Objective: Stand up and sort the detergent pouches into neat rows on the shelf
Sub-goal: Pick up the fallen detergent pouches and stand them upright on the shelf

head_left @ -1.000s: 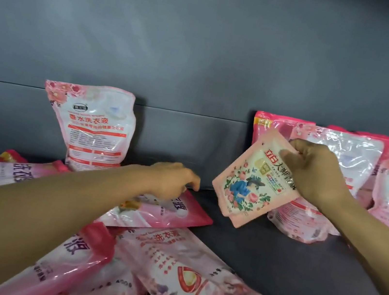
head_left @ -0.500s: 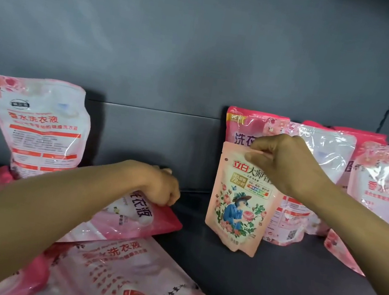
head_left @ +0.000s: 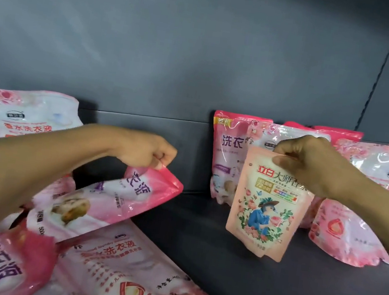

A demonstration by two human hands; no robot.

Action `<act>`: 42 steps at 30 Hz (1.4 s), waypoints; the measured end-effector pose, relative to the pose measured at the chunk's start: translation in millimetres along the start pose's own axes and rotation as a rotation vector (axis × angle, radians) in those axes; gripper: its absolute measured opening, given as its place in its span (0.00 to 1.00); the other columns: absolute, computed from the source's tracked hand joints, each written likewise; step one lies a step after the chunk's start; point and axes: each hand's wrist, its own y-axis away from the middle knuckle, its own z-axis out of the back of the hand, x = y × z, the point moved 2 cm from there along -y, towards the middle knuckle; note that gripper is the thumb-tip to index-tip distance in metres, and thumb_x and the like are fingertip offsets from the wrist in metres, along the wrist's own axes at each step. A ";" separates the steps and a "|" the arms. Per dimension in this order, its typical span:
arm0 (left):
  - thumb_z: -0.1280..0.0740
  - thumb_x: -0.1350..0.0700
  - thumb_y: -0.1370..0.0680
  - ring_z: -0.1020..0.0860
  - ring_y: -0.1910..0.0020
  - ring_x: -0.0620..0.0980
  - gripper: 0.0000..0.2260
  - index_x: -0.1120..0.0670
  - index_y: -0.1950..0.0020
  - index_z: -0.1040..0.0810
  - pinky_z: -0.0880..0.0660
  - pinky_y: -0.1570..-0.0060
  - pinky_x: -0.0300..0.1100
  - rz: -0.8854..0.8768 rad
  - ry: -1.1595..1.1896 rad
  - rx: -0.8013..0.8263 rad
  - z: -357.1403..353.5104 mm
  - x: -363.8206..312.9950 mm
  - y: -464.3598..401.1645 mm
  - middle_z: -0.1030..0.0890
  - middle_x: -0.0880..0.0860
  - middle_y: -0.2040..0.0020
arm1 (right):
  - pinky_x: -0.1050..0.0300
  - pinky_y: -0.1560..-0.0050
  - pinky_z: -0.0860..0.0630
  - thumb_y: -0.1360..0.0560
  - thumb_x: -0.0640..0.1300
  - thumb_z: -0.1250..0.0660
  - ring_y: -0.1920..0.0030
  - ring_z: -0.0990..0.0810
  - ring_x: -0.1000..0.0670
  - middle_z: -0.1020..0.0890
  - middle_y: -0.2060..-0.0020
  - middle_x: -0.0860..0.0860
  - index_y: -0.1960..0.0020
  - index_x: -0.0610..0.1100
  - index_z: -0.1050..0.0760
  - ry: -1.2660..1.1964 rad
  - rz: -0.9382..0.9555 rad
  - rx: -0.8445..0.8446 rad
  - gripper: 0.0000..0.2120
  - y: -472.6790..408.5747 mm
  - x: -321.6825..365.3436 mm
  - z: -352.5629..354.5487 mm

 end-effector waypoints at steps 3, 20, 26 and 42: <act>0.40 0.68 0.23 0.29 0.73 0.46 0.14 0.54 0.65 0.33 0.23 0.69 0.47 -0.034 0.033 -0.053 11.7 -3.7 5.7 0.31 0.51 0.69 | 0.61 0.66 0.29 0.22 0.38 0.38 0.66 0.22 0.46 0.18 0.65 0.43 0.61 0.38 0.22 0.026 -0.037 0.031 0.11 15.0 -13.5 12.9; 0.38 0.57 0.25 0.32 0.69 0.42 0.08 0.50 0.64 0.31 0.33 0.66 0.38 -0.178 0.005 -0.293 61.2 -49.4 21.1 0.27 0.43 0.70 | 0.47 0.55 0.21 0.21 0.42 0.43 0.60 0.19 0.43 0.16 0.57 0.46 0.53 0.46 0.22 0.367 -0.172 -0.135 0.11 41.7 -71.6 22.0; 0.39 0.67 0.22 0.34 0.72 0.40 0.12 0.53 0.63 0.31 0.36 0.70 0.30 -0.213 0.113 -0.368 58.6 -80.2 13.4 0.29 0.42 0.72 | 0.46 0.47 0.22 0.25 0.37 0.38 0.51 0.19 0.41 0.18 0.47 0.45 0.41 0.48 0.29 0.369 -0.223 -0.068 0.14 51.0 -65.8 16.8; 0.40 0.58 0.21 0.24 0.60 0.56 0.10 0.49 0.61 0.35 0.24 0.57 0.52 -0.166 0.048 -0.724 16.3 -188.3 -47.2 0.23 0.51 0.63 | 0.46 0.47 0.24 0.20 0.46 0.42 0.52 0.19 0.42 0.18 0.54 0.44 0.49 0.42 0.24 -0.300 -0.104 -0.203 0.11 84.2 -49.0 29.4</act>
